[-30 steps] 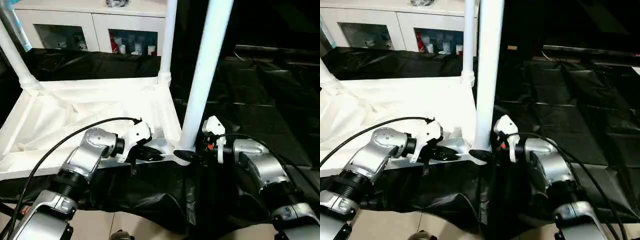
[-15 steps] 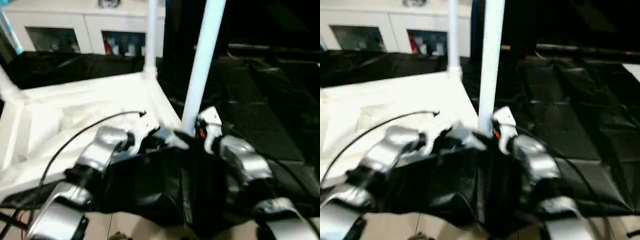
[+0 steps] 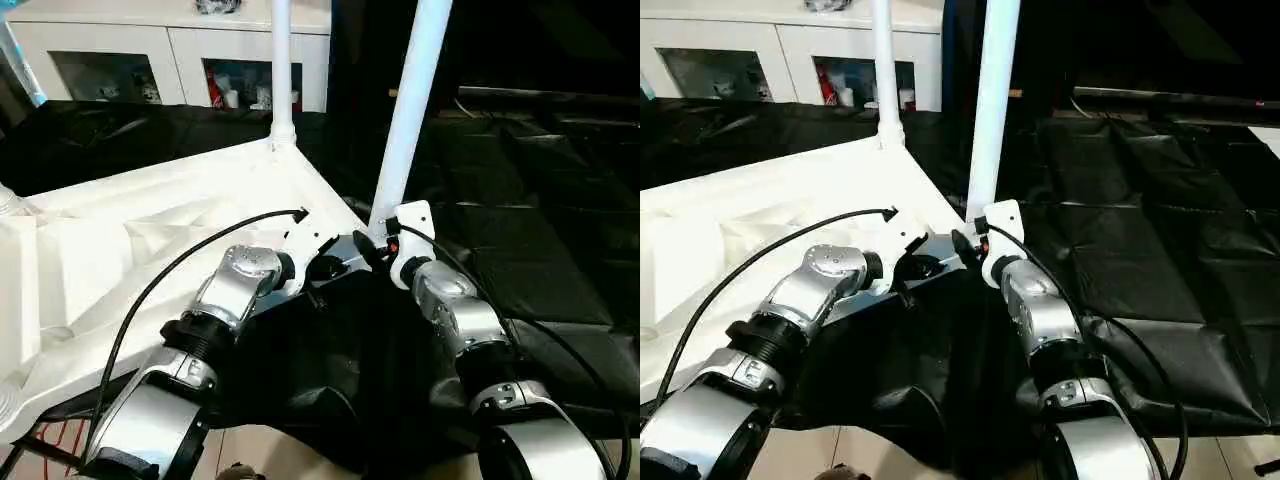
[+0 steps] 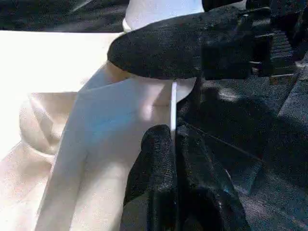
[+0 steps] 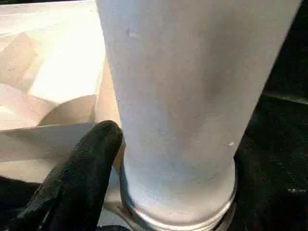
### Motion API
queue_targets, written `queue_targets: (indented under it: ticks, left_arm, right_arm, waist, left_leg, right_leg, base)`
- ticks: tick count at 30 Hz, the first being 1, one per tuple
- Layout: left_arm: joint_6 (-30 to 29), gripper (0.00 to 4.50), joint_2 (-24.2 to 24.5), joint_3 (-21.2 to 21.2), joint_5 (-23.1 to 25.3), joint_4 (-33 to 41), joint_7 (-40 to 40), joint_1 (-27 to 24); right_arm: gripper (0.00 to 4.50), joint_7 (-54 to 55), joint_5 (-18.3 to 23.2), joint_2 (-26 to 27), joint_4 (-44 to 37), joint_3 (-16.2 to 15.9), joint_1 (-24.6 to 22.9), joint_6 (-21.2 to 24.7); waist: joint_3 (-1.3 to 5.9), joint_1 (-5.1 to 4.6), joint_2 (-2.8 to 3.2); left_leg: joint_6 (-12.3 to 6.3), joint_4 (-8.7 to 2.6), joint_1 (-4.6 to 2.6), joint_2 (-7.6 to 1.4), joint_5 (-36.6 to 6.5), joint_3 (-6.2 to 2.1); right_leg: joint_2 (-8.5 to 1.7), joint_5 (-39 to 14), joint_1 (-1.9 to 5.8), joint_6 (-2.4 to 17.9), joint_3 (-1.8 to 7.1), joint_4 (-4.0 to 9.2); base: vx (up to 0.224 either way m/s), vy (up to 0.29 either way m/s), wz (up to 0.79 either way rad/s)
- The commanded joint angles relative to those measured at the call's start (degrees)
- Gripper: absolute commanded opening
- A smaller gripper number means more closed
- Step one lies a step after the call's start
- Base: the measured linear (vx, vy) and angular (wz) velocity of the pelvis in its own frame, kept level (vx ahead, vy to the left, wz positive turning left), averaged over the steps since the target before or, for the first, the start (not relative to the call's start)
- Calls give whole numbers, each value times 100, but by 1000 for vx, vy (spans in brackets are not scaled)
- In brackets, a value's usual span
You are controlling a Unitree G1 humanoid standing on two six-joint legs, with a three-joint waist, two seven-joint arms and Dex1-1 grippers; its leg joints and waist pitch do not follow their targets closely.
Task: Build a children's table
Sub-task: Rotate leg to tighten
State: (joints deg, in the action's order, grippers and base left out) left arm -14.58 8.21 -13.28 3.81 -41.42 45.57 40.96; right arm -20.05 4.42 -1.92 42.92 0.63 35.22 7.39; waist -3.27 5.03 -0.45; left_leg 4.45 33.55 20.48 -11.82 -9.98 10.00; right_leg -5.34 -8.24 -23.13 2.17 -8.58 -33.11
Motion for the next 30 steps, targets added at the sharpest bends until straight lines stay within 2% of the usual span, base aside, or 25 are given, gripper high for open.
queue_targets:
  ticks: [1,4,6,10,13,21,23,25,27,30]
  left_arm:
    - [480,0,-210,0,-360,473,336,-17]
    - [503,0,-82,-66,-402,645,623,-141]
    - [542,0,91,-104,-434,754,887,-255]
    - [581,0,233,-133,-452,842,1141,-339]
    - [572,0,587,-218,-523,1162,1750,-561]
    - [457,0,1028,-286,-710,1604,2634,-800]
    - [414,0,1097,-304,-751,1692,2738,-849]
    - [356,0,1186,-325,-783,1794,2875,-913]
    - [333,0,1206,-320,-782,1827,2923,-935]
    - [314,0,1229,-328,-776,1879,2932,-977]
  right_arm:
    - [386,-660,114,203,-102,-407,-68,136]
    - [397,-1074,99,-9,-211,-502,-109,121]
    - [397,-1766,151,-338,-477,-649,-225,142]
    - [397,-2254,242,-545,-678,-691,-308,262]
    - [397,-3232,418,-1041,-1143,-818,-525,441]
    - [397,-4382,519,-1675,-1650,-1093,-792,683]
    - [362,-4506,542,-1757,-1738,-1144,-838,768]
    - [362,-4609,537,-1832,-1820,-1205,-899,833]
    - [328,-4616,516,-1841,-1821,-1228,-915,825]
    - [310,-4592,505,-1811,-1813,-1245,-922,817]
  waist:
    - [439,15,-84]
    - [439,11,-75]
    - [435,25,-66]
    - [421,24,-53]
    - [425,56,-53]
    - [417,144,-56]
    - [417,157,-61]
    - [420,160,-61]
    - [409,154,-62]
    - [410,148,-66]
  left_leg:
    - [-319,-358,-18,-156,-995,-32]
    - [-349,-357,-8,-164,-971,-33]
    - [-385,-357,-16,-170,-993,-27]
    - [-374,-358,-24,-166,-1114,-30]
    - [-380,-363,-38,-188,-1184,-33]
    - [-349,-360,-45,-194,-1181,-30]
    - [-343,-365,-32,-205,-1161,-35]
    - [-348,-366,-33,-204,-1141,-34]
    - [-306,-364,-42,-193,-1230,-32]
    - [-273,-363,-43,-183,-1242,-39]
  right_leg:
    - [-426,-2040,347,597,376,407]
    - [-425,-1942,359,638,379,391]
    - [-417,-1893,356,663,384,390]
    - [-416,-2105,349,623,377,423]
    - [-401,-2079,355,629,381,411]
    - [-410,-2271,328,594,374,425]
    - [-409,-2221,339,592,376,406]
    - [-404,-2197,333,594,378,408]
    - [-414,-2356,324,575,371,432]
    - [-419,-2490,327,506,366,455]
  base:
    - [0,0,0]
    - [0,0,0]
    - [0,0,0]
    - [0,0,0]
    - [0,0,0]
    - [0,0,0]
    - [0,0,0]
    - [0,0,0]
    - [0,0,0]
    - [0,0,0]
